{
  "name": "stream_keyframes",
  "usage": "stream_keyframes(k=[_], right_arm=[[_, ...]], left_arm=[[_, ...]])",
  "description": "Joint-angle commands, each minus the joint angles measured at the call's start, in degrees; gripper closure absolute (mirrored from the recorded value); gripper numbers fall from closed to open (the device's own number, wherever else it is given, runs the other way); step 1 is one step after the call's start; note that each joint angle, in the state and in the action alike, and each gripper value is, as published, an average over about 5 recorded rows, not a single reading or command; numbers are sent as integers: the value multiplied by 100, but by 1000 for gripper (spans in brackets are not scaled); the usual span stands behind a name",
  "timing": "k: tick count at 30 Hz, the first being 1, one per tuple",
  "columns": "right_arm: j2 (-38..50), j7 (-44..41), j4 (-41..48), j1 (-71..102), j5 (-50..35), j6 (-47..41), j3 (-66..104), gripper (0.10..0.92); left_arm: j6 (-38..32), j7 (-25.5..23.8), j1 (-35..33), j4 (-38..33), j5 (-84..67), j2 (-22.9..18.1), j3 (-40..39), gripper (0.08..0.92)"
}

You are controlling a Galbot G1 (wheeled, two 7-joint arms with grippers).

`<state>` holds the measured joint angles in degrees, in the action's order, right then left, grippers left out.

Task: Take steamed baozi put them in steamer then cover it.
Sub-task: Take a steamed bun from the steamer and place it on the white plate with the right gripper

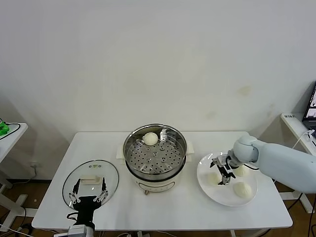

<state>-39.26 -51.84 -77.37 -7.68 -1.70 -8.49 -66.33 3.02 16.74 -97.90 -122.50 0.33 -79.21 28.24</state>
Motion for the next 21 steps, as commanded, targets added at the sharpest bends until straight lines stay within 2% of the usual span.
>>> stream_keyframes(k=[1, 7, 17, 21], right_arm=[[-141, -4, 101, 18, 22, -18, -1, 227], [-140, -53, 134, 56, 53, -14, 18, 323], [-52, -144, 53, -17, 15, -18, 11, 575], [-18, -154, 24, -61, -37, -24, 13, 626]], left_arm=[[0, 1, 2, 9, 0, -3, -1, 177], [-1, 6, -17, -23, 4, -18, 1, 177], [-1, 21, -27, -34, 18, -52, -13, 177], [0, 27, -31, -43, 22, -57, -17, 177]])
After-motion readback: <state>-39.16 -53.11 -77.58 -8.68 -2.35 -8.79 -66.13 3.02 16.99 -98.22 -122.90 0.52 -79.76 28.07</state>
